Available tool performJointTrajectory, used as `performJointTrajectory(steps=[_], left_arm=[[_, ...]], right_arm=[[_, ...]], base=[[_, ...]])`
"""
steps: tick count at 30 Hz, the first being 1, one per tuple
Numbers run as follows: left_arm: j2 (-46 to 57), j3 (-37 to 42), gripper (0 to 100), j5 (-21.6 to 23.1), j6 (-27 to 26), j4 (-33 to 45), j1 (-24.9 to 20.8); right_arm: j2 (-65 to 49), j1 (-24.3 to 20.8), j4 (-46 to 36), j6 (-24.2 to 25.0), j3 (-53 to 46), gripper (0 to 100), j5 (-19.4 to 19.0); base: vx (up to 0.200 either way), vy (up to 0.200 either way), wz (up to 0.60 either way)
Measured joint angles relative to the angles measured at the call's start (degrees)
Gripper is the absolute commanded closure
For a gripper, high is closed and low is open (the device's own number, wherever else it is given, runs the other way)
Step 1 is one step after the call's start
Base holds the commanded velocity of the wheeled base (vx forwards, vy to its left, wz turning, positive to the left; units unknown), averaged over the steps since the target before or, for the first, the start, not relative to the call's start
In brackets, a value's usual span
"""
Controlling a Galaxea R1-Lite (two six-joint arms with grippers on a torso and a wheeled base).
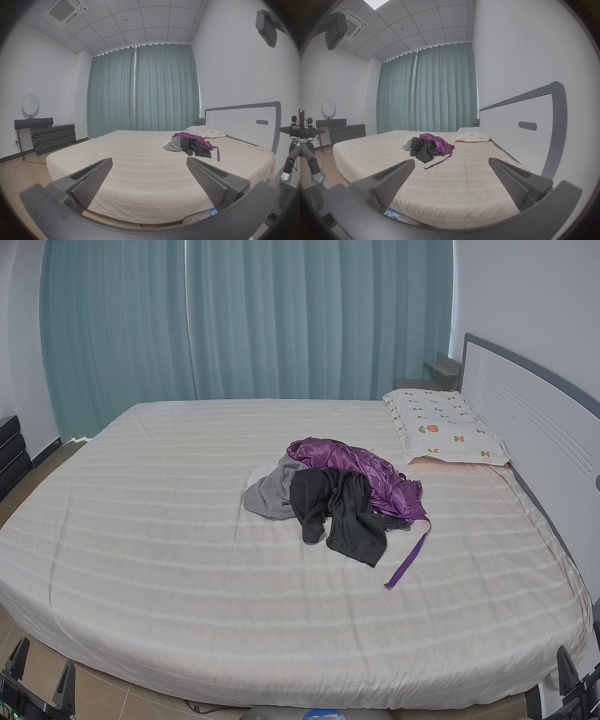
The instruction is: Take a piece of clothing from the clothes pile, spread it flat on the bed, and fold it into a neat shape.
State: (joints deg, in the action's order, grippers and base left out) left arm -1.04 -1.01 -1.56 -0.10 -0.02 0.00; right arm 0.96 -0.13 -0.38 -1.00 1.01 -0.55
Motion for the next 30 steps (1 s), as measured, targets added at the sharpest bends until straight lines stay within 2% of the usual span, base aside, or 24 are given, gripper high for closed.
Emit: performJointTrajectory(steps=[12,18,24,30], left_arm=[[0.0,0.0,0,0.0,0.0,0.0,0.0],[0.0,0.0,0,0.0,0.0,0.0,0.0],[0.0,0.0,0,0.0,0.0,0.0,0.0],[0.0,0.0,0,0.0,0.0,0.0,0.0]], right_arm=[[0.0,0.0,0.1,-0.9,0.1,0,-0.3],[2.8,0.1,1.1,-0.7,7.1,0,-0.5],[12.9,-1.6,3.4,0.5,11.1,0,-1.1],[28.1,-4.4,9.1,1.9,12.5,0,-1.4]], base=[[0.000,0.000,0.00],[0.000,0.000,0.00],[0.000,0.000,0.00],[0.000,0.000,0.00]])
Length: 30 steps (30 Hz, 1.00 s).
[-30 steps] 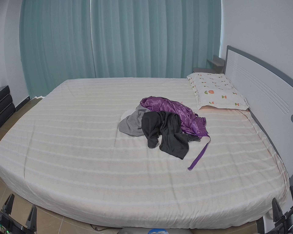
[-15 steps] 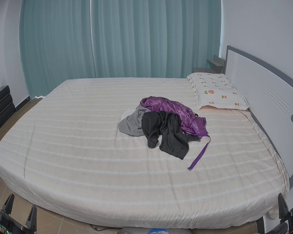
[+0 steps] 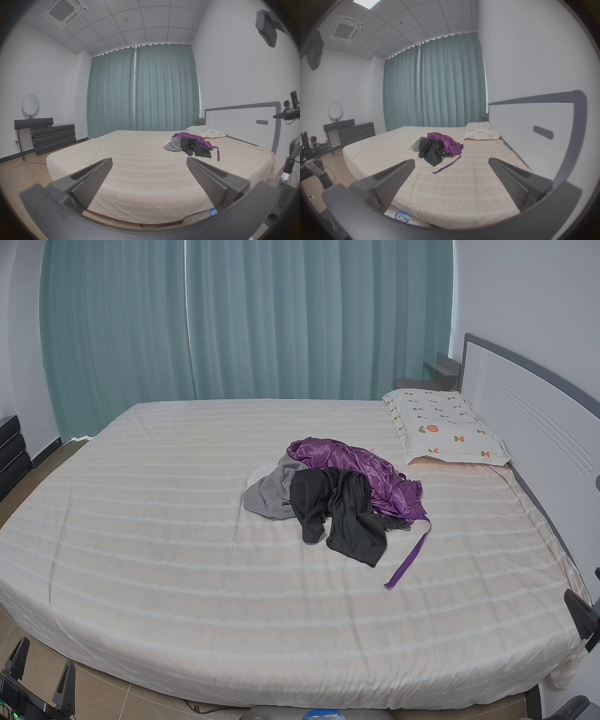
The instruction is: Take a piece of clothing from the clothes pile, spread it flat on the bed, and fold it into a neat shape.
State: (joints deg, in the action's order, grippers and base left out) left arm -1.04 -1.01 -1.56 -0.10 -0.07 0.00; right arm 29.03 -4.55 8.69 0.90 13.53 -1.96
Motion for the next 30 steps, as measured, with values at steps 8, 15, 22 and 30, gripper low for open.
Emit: performJointTrajectory(steps=[8,15,22,30], left_arm=[[0.0,0.0,0,0.0,0.0,0.0,0.0],[0.0,0.0,0,0.0,0.0,0.0,0.0],[0.0,0.0,0,0.0,0.0,0.0,0.0],[0.0,0.0,0,0.0,0.0,0.0,0.0]], right_arm=[[22.5,-3.8,9.1,4.3,3.4,0,-0.2],[42.6,-7.0,17.5,9.6,9.0,0,0.3],[62.8,-9.1,25.0,15.7,17.8,0,1.8],[85.3,-11.0,29.7,24.1,32.8,0,3.2]], base=[[0.000,0.000,0.00],[0.000,0.000,0.00],[0.000,0.000,0.00],[0.000,0.000,0.00]])
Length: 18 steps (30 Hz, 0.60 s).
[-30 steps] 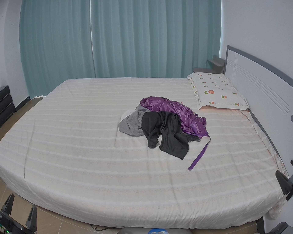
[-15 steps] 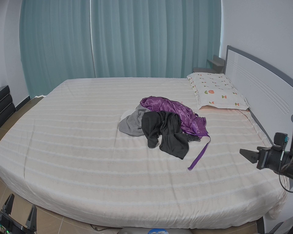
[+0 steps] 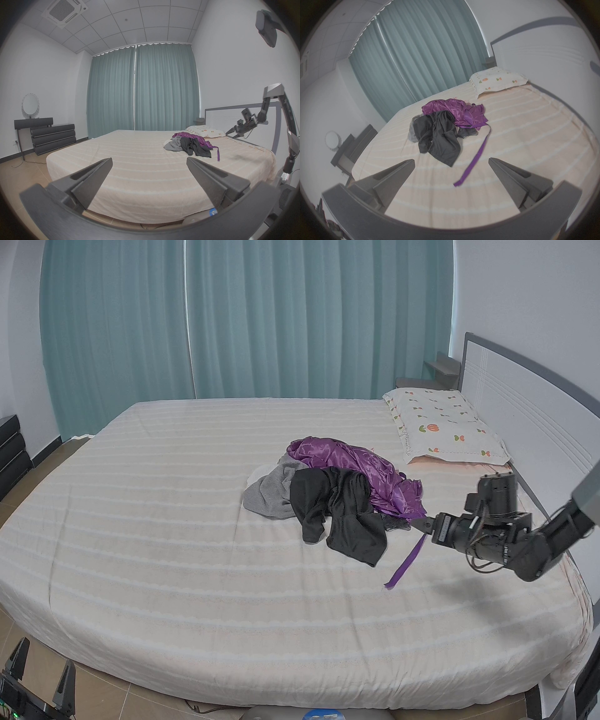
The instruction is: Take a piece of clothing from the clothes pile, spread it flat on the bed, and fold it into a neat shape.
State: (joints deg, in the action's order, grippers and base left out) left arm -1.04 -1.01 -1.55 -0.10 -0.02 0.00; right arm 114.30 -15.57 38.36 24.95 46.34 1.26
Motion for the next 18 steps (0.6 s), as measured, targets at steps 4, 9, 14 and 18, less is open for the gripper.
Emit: performJointTrajectory(steps=[4,9,14,18], left_arm=[[0.0,0.0,0,0.0,0.0,0.0,0.0],[0.0,0.0,0,0.0,0.0,0.0,0.0],[0.0,0.0,0,0.0,0.0,0.0,0.0],[0.0,0.0,0,0.0,0.0,0.0,0.0]], right_arm=[[9.2,-1.0,1.3,3.8,7.6,0,0.5],[18.1,-2.3,1.9,5.8,14.3,0,1.6],[25.0,-3.1,1.9,6.4,20.4,0,1.9],[29.1,-3.4,1.7,6.5,24.7,0,2.1]], base=[[0.000,0.000,0.00],[0.000,0.000,0.00],[0.000,0.000,0.00],[0.000,0.000,0.00]])
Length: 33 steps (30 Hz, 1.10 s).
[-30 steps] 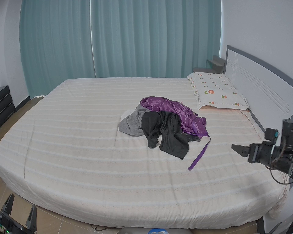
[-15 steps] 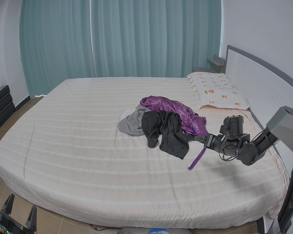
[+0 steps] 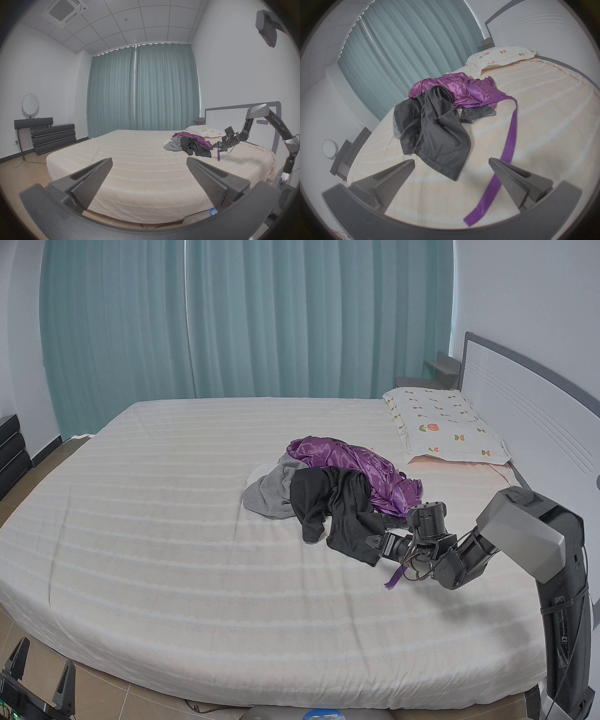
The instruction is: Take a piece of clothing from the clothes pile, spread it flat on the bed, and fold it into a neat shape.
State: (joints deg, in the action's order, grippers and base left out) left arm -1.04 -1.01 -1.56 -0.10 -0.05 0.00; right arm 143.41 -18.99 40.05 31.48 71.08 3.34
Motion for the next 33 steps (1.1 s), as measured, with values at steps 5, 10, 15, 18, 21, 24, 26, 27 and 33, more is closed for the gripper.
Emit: performJointTrajectory(steps=[5,10,15,18,21,24,26,27,33], left_arm=[[0.0,0.0,0,0.0,0.0,0.0,0.0],[0.0,0.0,0,0.0,0.0,0.0,0.0],[0.0,0.0,0,0.0,0.0,0.0,0.0],[0.0,0.0,0,0.0,0.0,0.0,0.0],[0.0,0.0,0,0.0,0.0,0.0,0.0],[0.0,0.0,0,0.0,0.0,0.0,0.0],[0.0,0.0,0,0.0,0.0,0.0,0.0],[0.0,0.0,0,0.0,0.0,0.0,0.0],[0.0,0.0,0,0.0,0.0,0.0,0.0]], right_arm=[[5.0,-1.0,-0.1,0.0,6.1,0,0.8],[8.3,-1.7,-2.9,0.1,11.5,0,1.7],[10.4,-2.0,-6.7,0.1,16.5,0,2.0],[11.3,-2.0,-8.5,0.1,18.6,0,2.2],[12.4,-2.1,-9.4,0.1,21.1,0,3.5],[14.1,-2.1,-11.3,0.0,24.7,0,5.6],[14.9,-2.1,-12.8,-0.1,26.3,0,6.3],[15.4,-2.1,-13.3,-0.1,27.0,0,6.5],[16.8,-2.3,-13.7,-0.1,29.1,100,6.5]], base=[[0.000,0.000,0.00],[0.000,0.000,0.00],[0.000,0.000,0.00],[0.000,0.000,0.00],[0.000,0.000,0.00],[0.000,0.000,0.00],[0.000,0.000,0.00],[0.000,0.000,0.00],[0.000,0.000,0.00]])
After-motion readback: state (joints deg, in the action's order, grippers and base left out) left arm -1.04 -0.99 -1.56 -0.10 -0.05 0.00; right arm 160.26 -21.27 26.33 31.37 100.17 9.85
